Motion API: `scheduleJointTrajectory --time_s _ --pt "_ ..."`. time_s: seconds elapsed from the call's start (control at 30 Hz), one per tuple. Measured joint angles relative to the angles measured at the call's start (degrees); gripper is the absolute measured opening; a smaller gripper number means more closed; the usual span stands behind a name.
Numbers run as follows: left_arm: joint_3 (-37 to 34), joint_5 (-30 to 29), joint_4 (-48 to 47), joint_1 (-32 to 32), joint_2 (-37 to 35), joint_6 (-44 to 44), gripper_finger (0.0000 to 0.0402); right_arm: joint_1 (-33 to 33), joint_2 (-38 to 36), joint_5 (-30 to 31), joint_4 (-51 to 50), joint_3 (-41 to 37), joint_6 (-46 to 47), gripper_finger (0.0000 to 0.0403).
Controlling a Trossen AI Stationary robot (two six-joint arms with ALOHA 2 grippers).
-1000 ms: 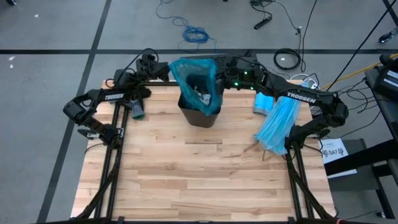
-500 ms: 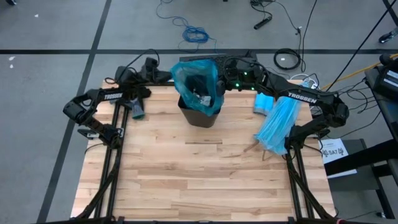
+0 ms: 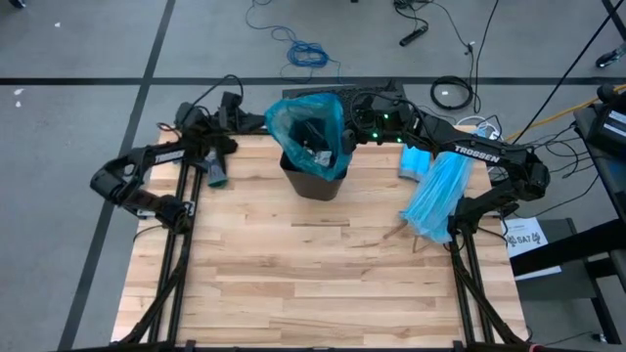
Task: Place trash/remove bag and relplace
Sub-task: Remove the blue trash bag from the trash bin
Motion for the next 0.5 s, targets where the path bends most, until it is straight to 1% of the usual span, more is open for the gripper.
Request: scheduleJointTrajectory --time_s 0.07,0.13,0.2,0.27,0.33,0.4,0.43,0.5 --pt "0.0 0.9 -5.7 0.4 -2.7 3.8 0.0162 0.0 0.0 0.0 0.0 0.0 0.0 0.0" --pt "0.0 0.9 -15.3 0.4 -6.1 9.8 0.0162 0.0 0.0 0.0 0.0 0.0 -0.2 0.0" --pt "0.0 0.1 -27.4 0.3 -10.0 17.8 0.0162 0.0 0.0 0.0 0.0 0.0 -0.5 0.0" --pt "0.6 -2.3 -42.6 0.3 -14.4 27.8 0.0162 0.0 0.0 0.0 0.0 0.0 -0.5 0.0" --pt "2.5 -7.4 -59.1 0.2 -18.8 38.4 0.0162 0.0 0.0 0.0 0.0 0.0 -0.7 0.0" --pt "4.7 -14.3 -73.9 -0.4 -22.7 48.1 0.0162 0.0 0.0 0.0 0.1 0.0 -0.9 0.0" --pt "6.2 -18.2 -80.2 -0.8 -24.4 51.9 0.0162 0.0 0.0 0.0 0.1 0.0 -0.9 0.0" --pt "8.6 -25.4 -89.1 -1.7 -27.6 57.6 0.0162 0.0 0.0 0.0 0.1 0.0 -1.0 0.0"
